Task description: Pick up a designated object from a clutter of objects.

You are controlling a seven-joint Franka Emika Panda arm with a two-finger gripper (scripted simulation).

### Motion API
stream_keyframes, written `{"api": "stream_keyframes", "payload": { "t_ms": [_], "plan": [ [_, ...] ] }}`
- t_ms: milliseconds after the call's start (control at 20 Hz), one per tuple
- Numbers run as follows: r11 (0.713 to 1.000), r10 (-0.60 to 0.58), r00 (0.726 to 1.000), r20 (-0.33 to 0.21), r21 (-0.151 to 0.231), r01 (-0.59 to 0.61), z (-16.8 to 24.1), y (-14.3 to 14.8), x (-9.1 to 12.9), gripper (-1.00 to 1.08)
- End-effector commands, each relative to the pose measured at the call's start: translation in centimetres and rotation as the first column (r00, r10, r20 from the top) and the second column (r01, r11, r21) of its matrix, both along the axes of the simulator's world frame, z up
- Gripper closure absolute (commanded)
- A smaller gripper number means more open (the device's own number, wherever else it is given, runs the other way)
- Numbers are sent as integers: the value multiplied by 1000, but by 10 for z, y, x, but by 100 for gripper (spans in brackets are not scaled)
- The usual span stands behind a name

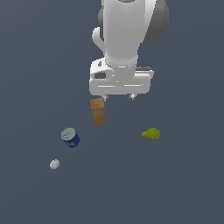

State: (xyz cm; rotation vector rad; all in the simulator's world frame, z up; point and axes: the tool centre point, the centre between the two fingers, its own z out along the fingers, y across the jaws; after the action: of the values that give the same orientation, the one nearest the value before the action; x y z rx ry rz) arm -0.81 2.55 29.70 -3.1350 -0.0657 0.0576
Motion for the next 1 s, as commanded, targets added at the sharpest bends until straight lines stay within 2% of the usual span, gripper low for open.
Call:
{"api": "stream_keyframes", "payload": {
  "t_ms": [0, 650, 950],
  "plan": [
    [1000, 0, 1000, 0, 0, 0, 0, 0, 0, -92],
    [1000, -17, 1000, -14, -7, 16, -8, -2, -3, -92],
    [1000, -1, 1000, -10, -7, 1, -17, -12, -9, -92]
  ]
}}
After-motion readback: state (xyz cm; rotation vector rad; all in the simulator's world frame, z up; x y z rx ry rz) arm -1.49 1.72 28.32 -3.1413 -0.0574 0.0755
